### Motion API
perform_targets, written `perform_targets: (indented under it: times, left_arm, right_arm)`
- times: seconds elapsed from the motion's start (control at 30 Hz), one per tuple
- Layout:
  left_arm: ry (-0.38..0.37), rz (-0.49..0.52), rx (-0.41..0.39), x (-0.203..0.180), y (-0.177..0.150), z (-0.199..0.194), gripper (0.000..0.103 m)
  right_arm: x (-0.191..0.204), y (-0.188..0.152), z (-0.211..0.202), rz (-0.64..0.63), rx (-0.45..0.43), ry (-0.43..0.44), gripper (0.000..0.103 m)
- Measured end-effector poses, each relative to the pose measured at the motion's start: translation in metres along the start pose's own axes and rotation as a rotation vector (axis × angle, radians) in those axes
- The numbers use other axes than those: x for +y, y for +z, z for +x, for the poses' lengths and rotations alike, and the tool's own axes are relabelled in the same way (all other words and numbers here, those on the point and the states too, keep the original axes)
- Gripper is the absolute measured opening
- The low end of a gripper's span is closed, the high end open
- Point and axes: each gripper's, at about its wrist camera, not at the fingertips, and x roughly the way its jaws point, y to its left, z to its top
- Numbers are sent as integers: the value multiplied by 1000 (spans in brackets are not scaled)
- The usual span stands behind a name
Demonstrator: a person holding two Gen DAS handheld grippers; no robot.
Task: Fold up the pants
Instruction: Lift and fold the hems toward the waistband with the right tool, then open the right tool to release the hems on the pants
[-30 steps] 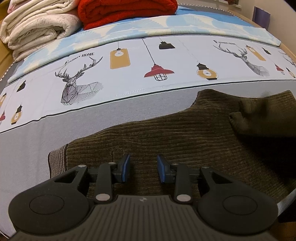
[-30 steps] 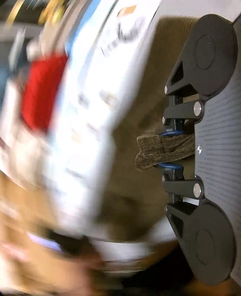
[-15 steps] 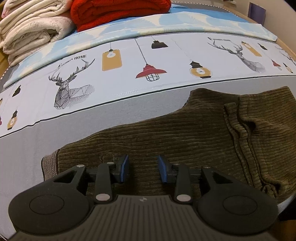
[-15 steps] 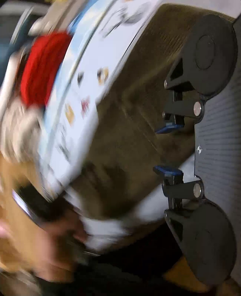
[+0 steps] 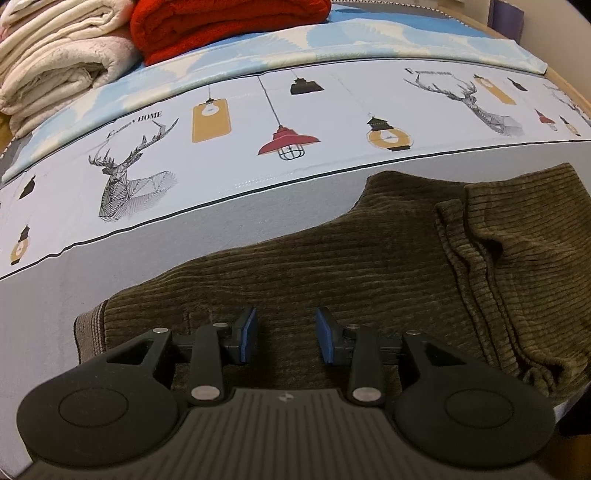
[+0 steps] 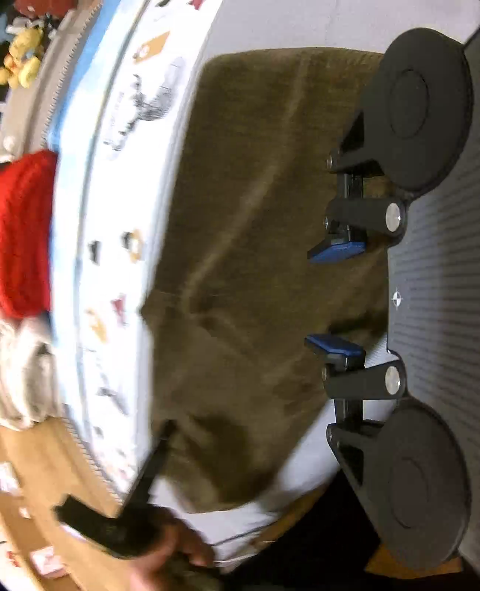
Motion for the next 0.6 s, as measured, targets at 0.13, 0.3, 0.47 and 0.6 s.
perform_targets:
  times: [0.13, 0.3, 0.47, 0.6]
  left_arm:
    - [2, -7, 2, 5, -2, -1, 39]
    - [3, -21, 2, 11, -5, -3, 39]
    - [12, -43, 3, 25, -16, -9, 39]
    - [32, -93, 8, 48, -32, -17, 39]
  right_arm:
    - [11, 8, 10, -35, -33, 6, 45]
    - [34, 8, 44, -198, 64, 38, 40]
    - [24, 25, 41, -85, 11, 37, 40]
    - [43, 16, 57, -215, 81, 24, 39]
